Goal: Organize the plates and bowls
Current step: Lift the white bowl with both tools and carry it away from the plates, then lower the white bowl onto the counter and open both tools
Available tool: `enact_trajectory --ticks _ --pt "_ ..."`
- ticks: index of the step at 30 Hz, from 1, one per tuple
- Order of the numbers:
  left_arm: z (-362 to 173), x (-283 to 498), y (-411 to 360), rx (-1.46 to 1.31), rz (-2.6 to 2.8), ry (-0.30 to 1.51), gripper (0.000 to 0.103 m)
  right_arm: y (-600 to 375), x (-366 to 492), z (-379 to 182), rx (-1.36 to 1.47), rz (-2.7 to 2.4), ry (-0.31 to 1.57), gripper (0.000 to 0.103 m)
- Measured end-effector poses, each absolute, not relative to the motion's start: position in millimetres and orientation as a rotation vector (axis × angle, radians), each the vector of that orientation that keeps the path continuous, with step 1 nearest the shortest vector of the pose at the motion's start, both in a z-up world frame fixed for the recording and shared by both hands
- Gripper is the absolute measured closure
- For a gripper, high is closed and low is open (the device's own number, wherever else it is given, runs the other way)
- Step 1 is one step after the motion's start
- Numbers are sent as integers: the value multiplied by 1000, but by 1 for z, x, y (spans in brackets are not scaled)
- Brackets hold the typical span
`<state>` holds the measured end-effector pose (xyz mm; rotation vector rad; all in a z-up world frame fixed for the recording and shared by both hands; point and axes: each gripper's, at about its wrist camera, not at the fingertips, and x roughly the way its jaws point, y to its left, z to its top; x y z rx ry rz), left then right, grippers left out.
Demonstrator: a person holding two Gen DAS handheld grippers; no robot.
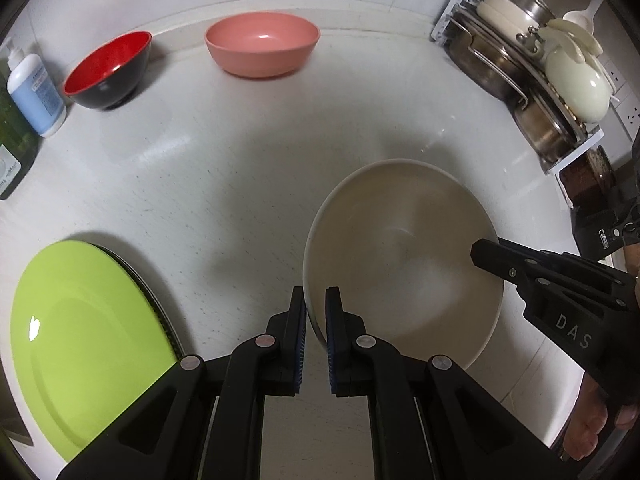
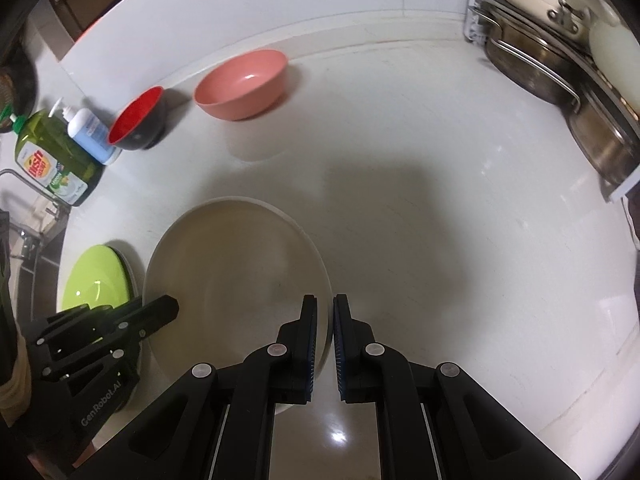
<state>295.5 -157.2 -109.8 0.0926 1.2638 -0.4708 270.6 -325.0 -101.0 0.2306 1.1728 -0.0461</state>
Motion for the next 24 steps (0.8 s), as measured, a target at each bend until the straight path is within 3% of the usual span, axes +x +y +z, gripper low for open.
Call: enact_trajectory --ticks 15,20,24 --pt "-120 294 -162 79 -465 1298 92 -337 267 -119 248 -33 1219 93" --pt "-118 298 -158 75 -432 1284 72 -338 269 -120 255 -27 1218 93" --pt "-112 301 -152 83 -412 1257 64 -340 270 -122 271 -27 1223 88"
